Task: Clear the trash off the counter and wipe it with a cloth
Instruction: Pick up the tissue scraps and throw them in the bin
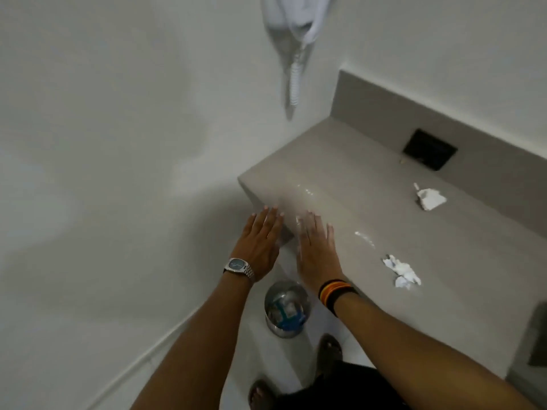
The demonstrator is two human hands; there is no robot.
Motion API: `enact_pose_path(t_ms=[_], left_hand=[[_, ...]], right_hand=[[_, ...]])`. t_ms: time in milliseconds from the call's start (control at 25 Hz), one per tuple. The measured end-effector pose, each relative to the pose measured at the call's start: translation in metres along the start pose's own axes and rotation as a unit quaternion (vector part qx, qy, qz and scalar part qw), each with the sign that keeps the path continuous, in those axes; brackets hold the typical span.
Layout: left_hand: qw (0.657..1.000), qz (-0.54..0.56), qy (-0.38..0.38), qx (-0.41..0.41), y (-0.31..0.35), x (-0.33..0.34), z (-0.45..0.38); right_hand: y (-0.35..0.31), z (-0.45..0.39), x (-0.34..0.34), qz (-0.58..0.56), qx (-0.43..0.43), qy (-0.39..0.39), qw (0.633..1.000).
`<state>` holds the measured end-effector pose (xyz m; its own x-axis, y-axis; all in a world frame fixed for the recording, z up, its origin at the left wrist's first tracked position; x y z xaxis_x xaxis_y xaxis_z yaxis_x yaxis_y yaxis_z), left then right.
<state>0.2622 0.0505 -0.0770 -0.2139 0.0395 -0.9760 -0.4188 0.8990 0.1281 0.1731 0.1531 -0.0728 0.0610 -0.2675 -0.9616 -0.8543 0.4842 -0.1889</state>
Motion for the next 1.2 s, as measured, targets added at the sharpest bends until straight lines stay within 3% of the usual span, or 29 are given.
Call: enact_pose_path(t_ms=[320,480,600,760,1000,1200], left_hand=[[0.993,0.02,0.029,0.113,0.1,-0.011,-0.154],[0.992,0.044,-0.028,0.118,0.16,0.038,-0.242],[0.987,0.066,-0.074,0.124,0.209,0.078,-0.297],[0.979,0.103,-0.103,0.142,0.271,0.114,-0.331],[0.975,0.152,-0.068,0.147,0.299,0.113,-0.31],[0.973,0.125,-0.06,0.185,0.271,0.091,-0.234]], right_hand=[[0.202,-0.058,-0.091,0.042,0.172,0.061,0.982],[0.329,-0.064,-0.09,0.015,0.289,0.017,0.957],[0.386,-0.079,-0.067,-0.022,0.321,-0.031,0.946],[0.418,-0.094,-0.036,-0.051,0.34,-0.084,0.935],[0.422,-0.076,-0.051,-0.117,0.391,0.047,0.912],[0.397,-0.04,-0.067,-0.09,0.411,0.033,0.907]])
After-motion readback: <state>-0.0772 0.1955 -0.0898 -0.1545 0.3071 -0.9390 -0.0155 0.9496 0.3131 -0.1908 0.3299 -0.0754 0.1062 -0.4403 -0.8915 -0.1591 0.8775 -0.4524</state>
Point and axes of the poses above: each hand's wrist, its own z-axis away from the middle knuckle, its own x-axis out of the palm, y = z × x, the point moved 7 cm from there along -z, towards the middle knuckle, and after that the axes turned 7 degrees about y, right-handed, at the moved point
